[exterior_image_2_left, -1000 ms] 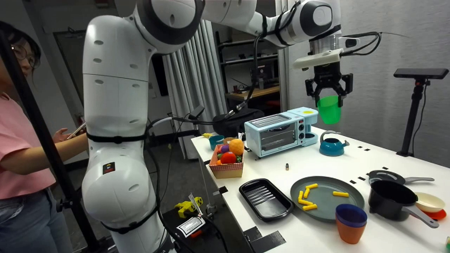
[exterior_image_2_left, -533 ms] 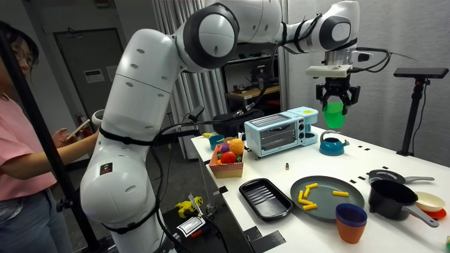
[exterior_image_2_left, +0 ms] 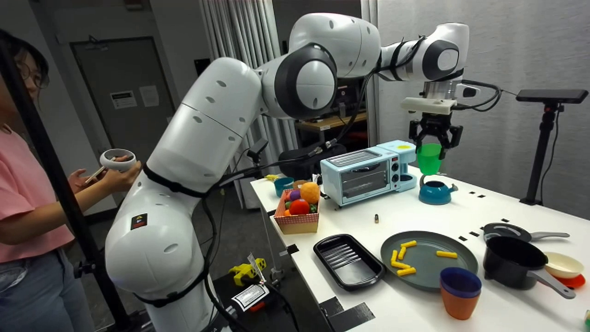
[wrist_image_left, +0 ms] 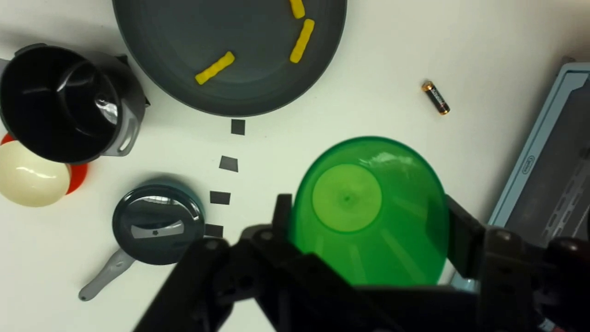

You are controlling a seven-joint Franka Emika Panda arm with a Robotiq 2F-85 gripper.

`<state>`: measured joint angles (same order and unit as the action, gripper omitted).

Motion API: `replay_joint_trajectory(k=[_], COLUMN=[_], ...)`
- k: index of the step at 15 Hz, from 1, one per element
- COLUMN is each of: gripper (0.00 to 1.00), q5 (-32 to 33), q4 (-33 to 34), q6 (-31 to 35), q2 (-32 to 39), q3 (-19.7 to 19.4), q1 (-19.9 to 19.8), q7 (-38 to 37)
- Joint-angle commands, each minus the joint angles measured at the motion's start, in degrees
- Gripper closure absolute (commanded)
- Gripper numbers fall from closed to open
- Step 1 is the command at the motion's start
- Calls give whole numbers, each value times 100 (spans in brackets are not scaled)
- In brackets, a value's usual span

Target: Pour the things in the green cup onto the plate

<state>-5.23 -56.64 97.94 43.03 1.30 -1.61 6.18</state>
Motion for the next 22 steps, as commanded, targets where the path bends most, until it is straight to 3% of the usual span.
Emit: replay_joint_trajectory(k=[1, 7, 14, 21, 22], gripper=[50, 50, 50, 50, 26], q5=[45, 435, 824, 876, 874], q4=[389, 11, -188, -301, -308], q6=[-221, 291, 1106, 1401, 1392], q2=[387, 830, 1359, 1596, 1603], q3=[92, -41, -55, -114, -121], q1=[193, 590, 652, 648, 649], q7=[-51, -110, -280, -402, -422])
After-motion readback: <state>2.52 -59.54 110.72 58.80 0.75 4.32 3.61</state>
